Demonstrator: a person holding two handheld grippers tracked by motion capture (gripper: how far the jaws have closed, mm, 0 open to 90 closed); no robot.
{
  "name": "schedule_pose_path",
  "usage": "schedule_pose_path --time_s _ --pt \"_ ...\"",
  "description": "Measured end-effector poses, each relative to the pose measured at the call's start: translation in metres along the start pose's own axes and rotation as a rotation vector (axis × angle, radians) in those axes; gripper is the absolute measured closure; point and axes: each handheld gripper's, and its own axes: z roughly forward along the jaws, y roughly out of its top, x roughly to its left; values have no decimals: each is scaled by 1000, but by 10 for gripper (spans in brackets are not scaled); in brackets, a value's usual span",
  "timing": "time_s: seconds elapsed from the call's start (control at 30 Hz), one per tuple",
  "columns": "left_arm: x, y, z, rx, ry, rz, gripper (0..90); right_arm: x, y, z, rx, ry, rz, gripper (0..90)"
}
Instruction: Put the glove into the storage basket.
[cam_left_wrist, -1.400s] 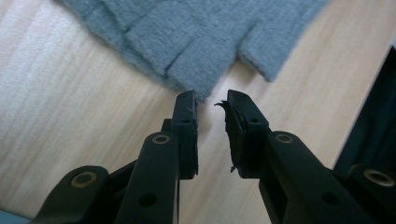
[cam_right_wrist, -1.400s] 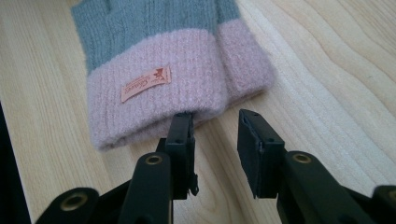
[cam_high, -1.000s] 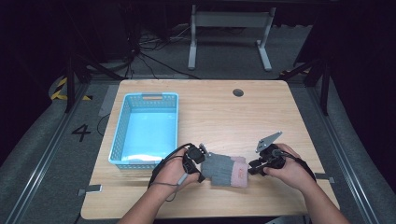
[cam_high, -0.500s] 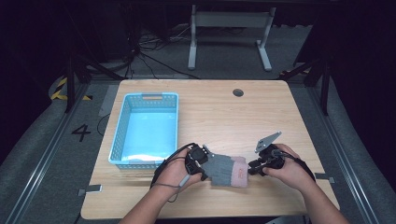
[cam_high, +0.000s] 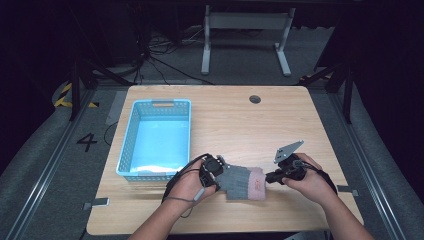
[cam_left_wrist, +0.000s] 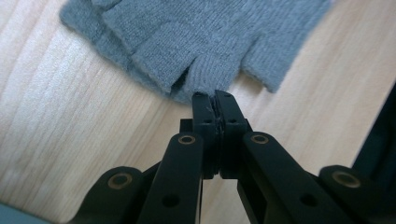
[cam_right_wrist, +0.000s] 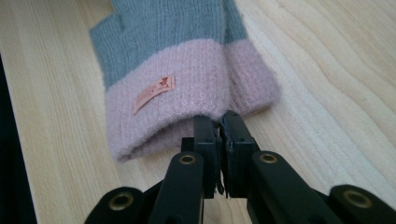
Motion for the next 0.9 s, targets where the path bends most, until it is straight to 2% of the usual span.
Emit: schedule_pose_path --time_s 0.17,0.37,0.6,0.9 --pt "-7 -3 -13 -28 -5 13 889 -2 7 -11 -25 -7 39 872" --pt "-12 -4 -17 -40 0 17 889 -7 15 -14 -52 -14 61 873" --pt "-12 -4 -14 -30 0 21 889 -14 21 -11 -54 -27 79 874" --pt "-4 -2 -5 -17 3 6 889 -18 18 1 -16 -32 106 874"
